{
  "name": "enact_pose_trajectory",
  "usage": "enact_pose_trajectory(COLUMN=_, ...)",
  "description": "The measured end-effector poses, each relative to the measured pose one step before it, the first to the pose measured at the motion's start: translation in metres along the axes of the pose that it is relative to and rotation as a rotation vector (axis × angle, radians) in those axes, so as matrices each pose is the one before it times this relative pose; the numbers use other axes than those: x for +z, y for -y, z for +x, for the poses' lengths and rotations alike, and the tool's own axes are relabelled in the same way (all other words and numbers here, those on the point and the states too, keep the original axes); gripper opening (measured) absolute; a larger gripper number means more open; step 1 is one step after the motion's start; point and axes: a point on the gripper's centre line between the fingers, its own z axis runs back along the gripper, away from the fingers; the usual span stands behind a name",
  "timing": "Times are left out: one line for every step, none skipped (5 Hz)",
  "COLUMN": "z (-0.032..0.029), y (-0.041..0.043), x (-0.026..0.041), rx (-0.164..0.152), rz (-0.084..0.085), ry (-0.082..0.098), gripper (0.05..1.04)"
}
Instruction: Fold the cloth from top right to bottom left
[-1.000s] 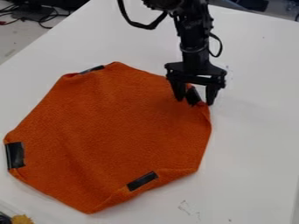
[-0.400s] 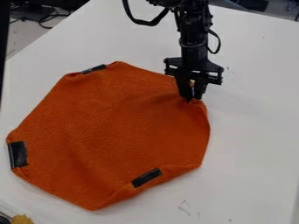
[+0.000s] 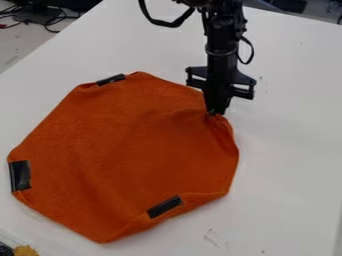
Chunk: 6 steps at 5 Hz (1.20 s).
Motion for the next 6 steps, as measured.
enact_pose_trajectory(z=0.00202, y=-0.00167, x=0.04109, rx=0.0357, rz=0.0122, ry=0.0857, gripper=0.095)
enact_pose_trajectory(z=-0.00636, y=-0.01696, x=0.03204, rx=0.0578, rz=0.0230, ry=0.0685, gripper=0.095)
enact_pose_trajectory(z=-0.01377, y=-0.03473, x=0.01856, rx=0.0747, rz=0.0048, ry=0.0551, gripper=0.095)
enact_pose_trajectory(z=-0.02435, y=-0.05518, x=0.01104, rx=0.0922, rz=0.0160, ry=0.0391, gripper=0.095)
enact_pose_trajectory(z=-0.02586, y=-0.04179, x=-0.00056, rx=0.0795, rz=-0.0198, ry=0.0046, gripper=0.091)
enact_pose_trajectory(z=-0.02907, y=-0.03430, x=-0.01106, rx=0.0811, rz=-0.0359, ry=-0.0061, gripper=0.091)
